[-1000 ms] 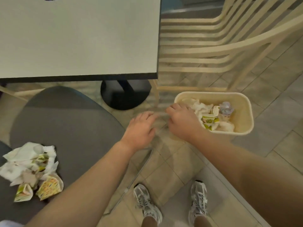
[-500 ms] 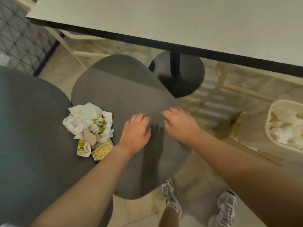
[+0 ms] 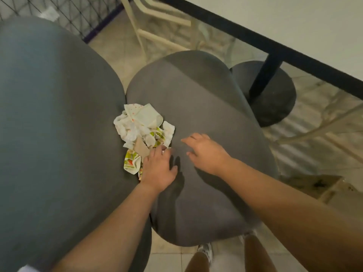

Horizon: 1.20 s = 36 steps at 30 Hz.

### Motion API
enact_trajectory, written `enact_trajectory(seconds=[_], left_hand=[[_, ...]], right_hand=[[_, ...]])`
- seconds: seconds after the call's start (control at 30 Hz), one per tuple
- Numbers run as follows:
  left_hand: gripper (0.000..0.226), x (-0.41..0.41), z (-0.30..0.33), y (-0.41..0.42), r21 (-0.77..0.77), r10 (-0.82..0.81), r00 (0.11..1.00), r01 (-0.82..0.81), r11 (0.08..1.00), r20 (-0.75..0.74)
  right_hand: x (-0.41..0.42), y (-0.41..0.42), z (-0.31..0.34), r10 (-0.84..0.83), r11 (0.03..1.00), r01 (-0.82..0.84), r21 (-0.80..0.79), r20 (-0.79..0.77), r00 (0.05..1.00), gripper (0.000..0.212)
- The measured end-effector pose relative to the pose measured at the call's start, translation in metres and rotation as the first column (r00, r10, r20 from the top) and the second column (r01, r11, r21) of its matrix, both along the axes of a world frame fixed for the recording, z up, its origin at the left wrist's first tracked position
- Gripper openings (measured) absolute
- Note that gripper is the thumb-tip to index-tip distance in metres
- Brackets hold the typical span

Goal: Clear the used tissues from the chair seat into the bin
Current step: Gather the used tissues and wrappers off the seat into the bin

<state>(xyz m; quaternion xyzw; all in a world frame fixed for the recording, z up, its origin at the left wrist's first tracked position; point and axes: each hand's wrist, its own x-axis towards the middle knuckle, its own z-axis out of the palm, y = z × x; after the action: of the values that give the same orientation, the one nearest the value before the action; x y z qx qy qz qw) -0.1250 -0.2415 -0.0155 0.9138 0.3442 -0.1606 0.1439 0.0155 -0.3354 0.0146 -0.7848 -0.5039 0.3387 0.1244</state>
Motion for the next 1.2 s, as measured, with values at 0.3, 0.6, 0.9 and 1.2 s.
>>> enact_trajectory(seconds=[0.3,0.6,0.9,1.2], left_hand=[[0.07,-0.042,-0.02,0.01,-0.032,0.21,0.978,-0.21,0.977,0.007],[0.058,-0.042,-0.033,0.006,-0.015,0.213,0.947,-0.223,0.975,-0.241],[0.027,-0.029,-0.01,-0.006,-0.035,0.157,0.975,-0.164,0.986,-0.155],[0.023,-0.021,0.029,-0.013,-0.12,0.115,0.993,-0.11,0.987,0.04]], right_hand=[[-0.016,0.06,-0.058,0.367,0.93,-0.365,0.05,-0.066,0.928,0.042],[-0.03,0.074,-0.107,0.64,0.768,-0.631,-0.114,0.094,0.762,0.067],[-0.003,0.036,-0.069,0.588,0.804,-0.561,-0.195,0.13,0.798,0.03],[0.001,-0.001,-0.023,0.24,0.962,-0.229,-0.152,0.063,0.969,0.023]])
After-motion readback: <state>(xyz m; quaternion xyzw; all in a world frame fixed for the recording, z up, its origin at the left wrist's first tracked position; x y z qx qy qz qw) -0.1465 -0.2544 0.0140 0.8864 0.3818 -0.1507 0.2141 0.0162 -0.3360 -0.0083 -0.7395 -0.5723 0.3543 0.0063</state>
